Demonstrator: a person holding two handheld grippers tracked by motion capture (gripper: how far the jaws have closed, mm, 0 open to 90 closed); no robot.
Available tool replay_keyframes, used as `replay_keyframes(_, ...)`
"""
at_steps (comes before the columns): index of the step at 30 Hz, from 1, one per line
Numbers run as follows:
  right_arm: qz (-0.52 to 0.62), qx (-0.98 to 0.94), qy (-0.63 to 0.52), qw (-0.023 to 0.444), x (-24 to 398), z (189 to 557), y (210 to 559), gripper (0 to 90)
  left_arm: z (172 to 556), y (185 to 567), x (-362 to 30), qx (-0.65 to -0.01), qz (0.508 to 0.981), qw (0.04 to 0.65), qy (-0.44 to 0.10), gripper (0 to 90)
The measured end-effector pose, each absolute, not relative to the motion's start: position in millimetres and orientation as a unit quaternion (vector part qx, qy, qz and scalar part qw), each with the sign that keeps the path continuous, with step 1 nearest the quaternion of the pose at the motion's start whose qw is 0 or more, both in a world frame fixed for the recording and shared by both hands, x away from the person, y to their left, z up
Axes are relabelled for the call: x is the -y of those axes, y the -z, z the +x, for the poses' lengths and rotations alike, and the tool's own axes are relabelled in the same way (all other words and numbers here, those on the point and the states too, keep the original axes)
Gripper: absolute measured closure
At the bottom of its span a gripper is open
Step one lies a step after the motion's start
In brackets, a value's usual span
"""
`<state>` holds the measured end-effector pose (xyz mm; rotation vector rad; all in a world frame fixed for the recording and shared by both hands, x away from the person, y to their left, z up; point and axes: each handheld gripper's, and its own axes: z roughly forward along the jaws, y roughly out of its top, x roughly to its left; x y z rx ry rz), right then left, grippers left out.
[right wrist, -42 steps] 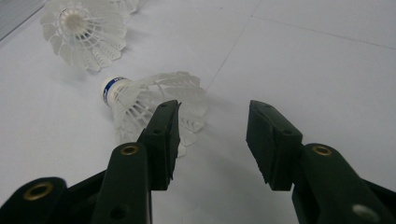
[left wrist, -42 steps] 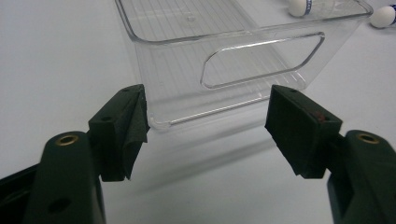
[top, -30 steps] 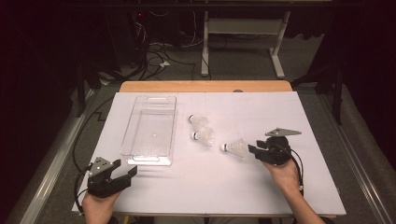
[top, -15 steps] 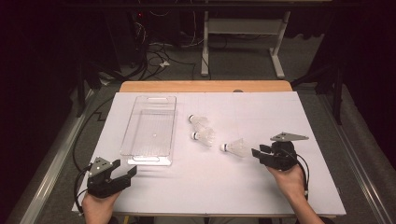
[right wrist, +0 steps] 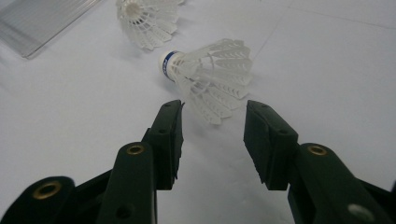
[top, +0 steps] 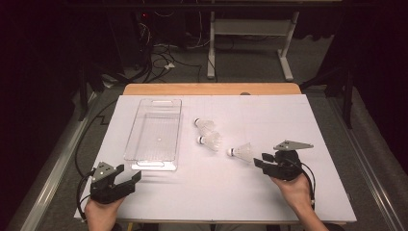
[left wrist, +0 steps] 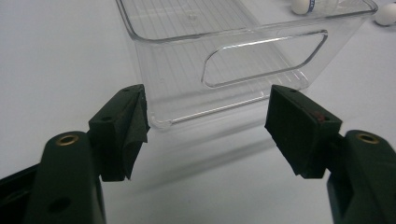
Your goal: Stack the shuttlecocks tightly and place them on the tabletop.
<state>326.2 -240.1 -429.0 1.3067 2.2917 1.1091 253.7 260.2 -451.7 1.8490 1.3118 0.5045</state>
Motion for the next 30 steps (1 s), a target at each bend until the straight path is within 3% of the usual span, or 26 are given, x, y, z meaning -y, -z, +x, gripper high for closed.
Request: replay_keyframes(30, 0.453, -0.799, -0.379, 0.114, 213.4, 347.0, 442.9, 70.2, 254.2, 451.7, -258.4, -0.512, 0.734, 0.400, -0.197, 30.8)
